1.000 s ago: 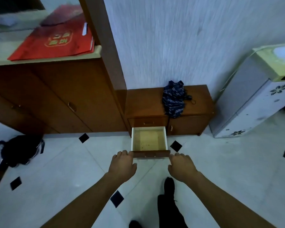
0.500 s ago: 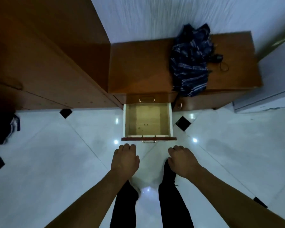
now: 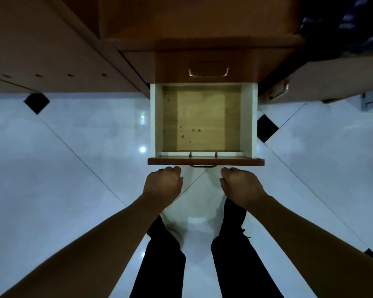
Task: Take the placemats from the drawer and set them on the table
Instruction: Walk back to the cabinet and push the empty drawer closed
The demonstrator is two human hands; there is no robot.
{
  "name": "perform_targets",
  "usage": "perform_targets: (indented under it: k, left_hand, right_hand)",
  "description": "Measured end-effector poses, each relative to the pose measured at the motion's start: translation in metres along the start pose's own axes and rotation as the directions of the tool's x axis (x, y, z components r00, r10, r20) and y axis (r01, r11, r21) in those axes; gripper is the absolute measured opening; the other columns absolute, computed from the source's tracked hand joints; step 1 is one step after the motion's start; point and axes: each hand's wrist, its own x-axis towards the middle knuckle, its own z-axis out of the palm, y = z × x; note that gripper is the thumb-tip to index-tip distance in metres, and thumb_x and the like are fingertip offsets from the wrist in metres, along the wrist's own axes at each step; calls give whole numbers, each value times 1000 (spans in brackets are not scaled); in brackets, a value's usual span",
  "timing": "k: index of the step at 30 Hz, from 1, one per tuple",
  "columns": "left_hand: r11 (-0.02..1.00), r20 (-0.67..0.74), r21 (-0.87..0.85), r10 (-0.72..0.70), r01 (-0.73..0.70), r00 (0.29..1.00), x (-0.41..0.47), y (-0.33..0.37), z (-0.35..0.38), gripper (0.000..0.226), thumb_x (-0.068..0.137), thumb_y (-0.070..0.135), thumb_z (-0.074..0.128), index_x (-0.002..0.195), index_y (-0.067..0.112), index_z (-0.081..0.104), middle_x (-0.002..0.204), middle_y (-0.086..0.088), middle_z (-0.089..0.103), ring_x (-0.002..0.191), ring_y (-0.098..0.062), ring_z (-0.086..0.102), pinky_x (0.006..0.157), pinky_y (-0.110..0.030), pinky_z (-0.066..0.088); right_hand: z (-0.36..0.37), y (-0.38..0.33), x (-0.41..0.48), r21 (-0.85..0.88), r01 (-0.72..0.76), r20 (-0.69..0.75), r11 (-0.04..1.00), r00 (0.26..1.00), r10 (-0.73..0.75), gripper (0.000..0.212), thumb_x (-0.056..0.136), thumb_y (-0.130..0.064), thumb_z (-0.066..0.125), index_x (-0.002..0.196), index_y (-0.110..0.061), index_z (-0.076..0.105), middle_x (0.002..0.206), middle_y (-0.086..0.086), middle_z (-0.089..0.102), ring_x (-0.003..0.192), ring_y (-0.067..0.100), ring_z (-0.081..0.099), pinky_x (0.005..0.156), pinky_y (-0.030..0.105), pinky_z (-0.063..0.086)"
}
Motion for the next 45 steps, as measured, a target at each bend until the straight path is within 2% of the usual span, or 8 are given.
perform_targets:
  k: [4,10,15,18,28,33,37,45]
  left_hand:
    - [997,-11,-38,63,-63,998,18,-10,24,30,99,34,44,105,10,61,92,-7,70,83,-27,68,72,-32,49]
    - [998,-141,-47,37,-44,989,45,-21,30,18,73,26,80,69,11,69,60,-6,68,53,-26,66,51,-29,52]
    - [984,-192,-177,-54,20,980,72,-28,22,25,88,32,61,103,13,64,96,-7,71,87,-29,68,74,-37,52]
    - [985,-266,-173,-44,-3,963,98,-30,10,34,90,32,56,117,10,60,109,-11,69,100,-29,64,83,-38,50]
    - [985,-251,-151,-124,88,960,180,-43,-39,24,96,20,50,103,4,67,91,-16,71,84,-34,69,80,-38,57]
    - [992,-240,-69,-120,107,963,207,-45,-66,24,94,24,53,101,4,64,82,-11,63,78,-30,64,68,-32,51]
    - [994,-201,-34,-105,101,974,210,-41,-70,26,93,24,55,103,2,63,93,-17,68,86,-33,65,74,-34,50]
    - [992,-92,-61,-112,107,989,196,-40,-72,53,89,31,56,130,0,43,125,-23,54,117,-39,49,96,-44,43]
  right_hand:
    - [26,7,17,-40,-18,88,999,996,21,24,95,-32,47,96,-12,60,82,8,66,74,26,65,59,30,43]
    - [39,24,39,-146,9,-77,989,997,-20,8,80,-15,69,74,-12,65,65,8,67,54,27,64,50,30,53]
    - [27,31,63,-171,-14,-212,985,977,-23,7,75,-15,73,77,-11,68,72,9,68,67,29,66,64,32,53]
    - [3,35,98,-206,-22,-251,978,968,-31,8,77,-17,70,76,-11,66,65,10,66,55,31,63,50,29,47]
    - [-60,53,177,-336,-25,-138,942,990,-22,36,79,-7,63,54,-18,41,42,2,37,37,15,34,50,24,32]
    - [-87,55,199,-302,-68,-114,951,993,35,22,93,-11,49,78,-9,65,68,14,62,71,34,67,61,34,42]
    - [-86,55,203,-286,-93,-86,954,994,71,28,95,-13,47,70,-11,59,55,5,43,72,35,67,61,37,45]
    - [-101,44,184,-318,-75,20,945,996,85,18,95,-18,48,102,-7,60,81,13,53,88,34,63,64,35,36]
